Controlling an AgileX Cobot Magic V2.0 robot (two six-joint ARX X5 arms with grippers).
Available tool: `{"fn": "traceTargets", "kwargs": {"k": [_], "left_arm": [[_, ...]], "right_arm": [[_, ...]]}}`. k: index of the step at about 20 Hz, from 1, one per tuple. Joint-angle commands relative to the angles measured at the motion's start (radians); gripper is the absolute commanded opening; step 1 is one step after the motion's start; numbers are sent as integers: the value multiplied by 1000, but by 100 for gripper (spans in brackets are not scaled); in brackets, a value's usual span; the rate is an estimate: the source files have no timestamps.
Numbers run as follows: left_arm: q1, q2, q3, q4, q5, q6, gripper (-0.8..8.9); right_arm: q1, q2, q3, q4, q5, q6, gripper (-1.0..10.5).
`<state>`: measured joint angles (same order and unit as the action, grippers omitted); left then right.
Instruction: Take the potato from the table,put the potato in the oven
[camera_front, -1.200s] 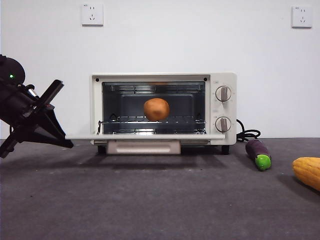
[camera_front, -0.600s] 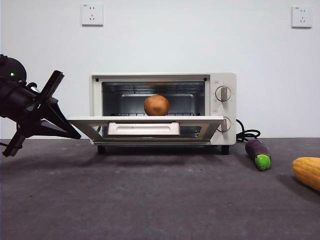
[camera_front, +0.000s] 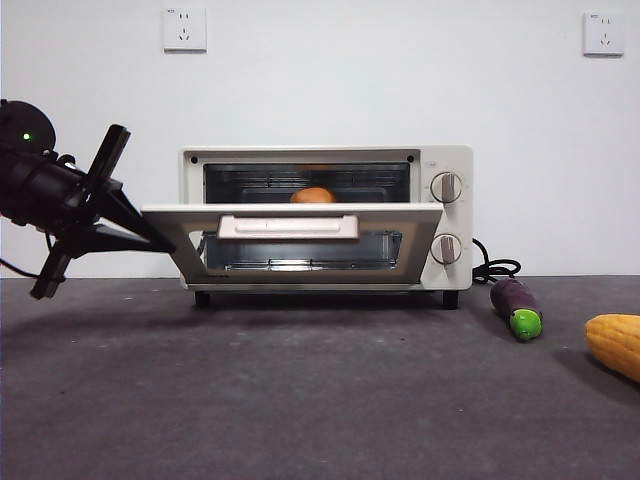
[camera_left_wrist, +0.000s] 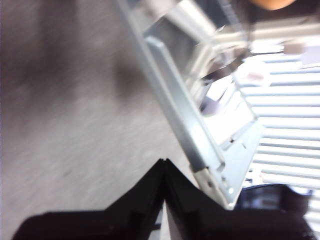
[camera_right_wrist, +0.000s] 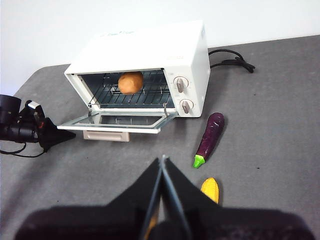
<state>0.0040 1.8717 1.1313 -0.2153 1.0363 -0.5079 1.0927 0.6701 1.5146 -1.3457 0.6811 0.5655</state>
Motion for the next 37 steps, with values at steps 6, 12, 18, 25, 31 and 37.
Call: {"fn": "traceTargets", "kwargs": {"k": [6,12,18,25,31,37], "left_arm": [[-3,11,-2,179,19,-188,-9],[-4,11,-2,363,18,-351,-9],[-5,11,-2,576,8,-545,-9],[-5,11,-2,701,-71,-675,-9],[-12,11,4,749,-125,-729,-9],[-24,10,18,778,-67,-739,-8]], "right_arm": [[1,0,-1,6,1,10,-3],[1,0,-1,6,8,11,-2],[1,0,-1,5,8,10,-3],[1,0,-1,5,8,11,-3],[1,0,-1,5,8,11,-3],[1,0,-1,0,9,10,-1]]}}
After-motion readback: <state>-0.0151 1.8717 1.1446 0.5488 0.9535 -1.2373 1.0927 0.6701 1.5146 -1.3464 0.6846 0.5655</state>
